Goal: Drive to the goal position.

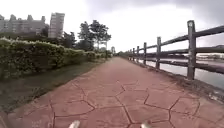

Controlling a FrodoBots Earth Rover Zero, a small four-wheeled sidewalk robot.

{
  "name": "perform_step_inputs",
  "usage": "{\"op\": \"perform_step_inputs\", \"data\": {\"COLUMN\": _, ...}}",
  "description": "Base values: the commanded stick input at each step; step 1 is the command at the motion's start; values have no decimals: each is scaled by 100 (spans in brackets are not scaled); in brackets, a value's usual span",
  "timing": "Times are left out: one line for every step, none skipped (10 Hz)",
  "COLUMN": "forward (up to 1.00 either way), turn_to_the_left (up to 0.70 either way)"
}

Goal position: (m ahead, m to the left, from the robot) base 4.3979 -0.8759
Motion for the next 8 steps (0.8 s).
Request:
{"op": "perform_step_inputs", "data": {"forward": 70, "turn_to_the_left": 0}}
{"op": "perform_step_inputs", "data": {"forward": 70, "turn_to_the_left": 0}}
{"op": "perform_step_inputs", "data": {"forward": 70, "turn_to_the_left": 0}}
{"op": "perform_step_inputs", "data": {"forward": 70, "turn_to_the_left": 0}}
{"op": "perform_step_inputs", "data": {"forward": 70, "turn_to_the_left": 0}}
{"op": "perform_step_inputs", "data": {"forward": 70, "turn_to_the_left": 0}}
{"op": "perform_step_inputs", "data": {"forward": 70, "turn_to_the_left": 0}}
{"op": "perform_step_inputs", "data": {"forward": 70, "turn_to_the_left": 0}}
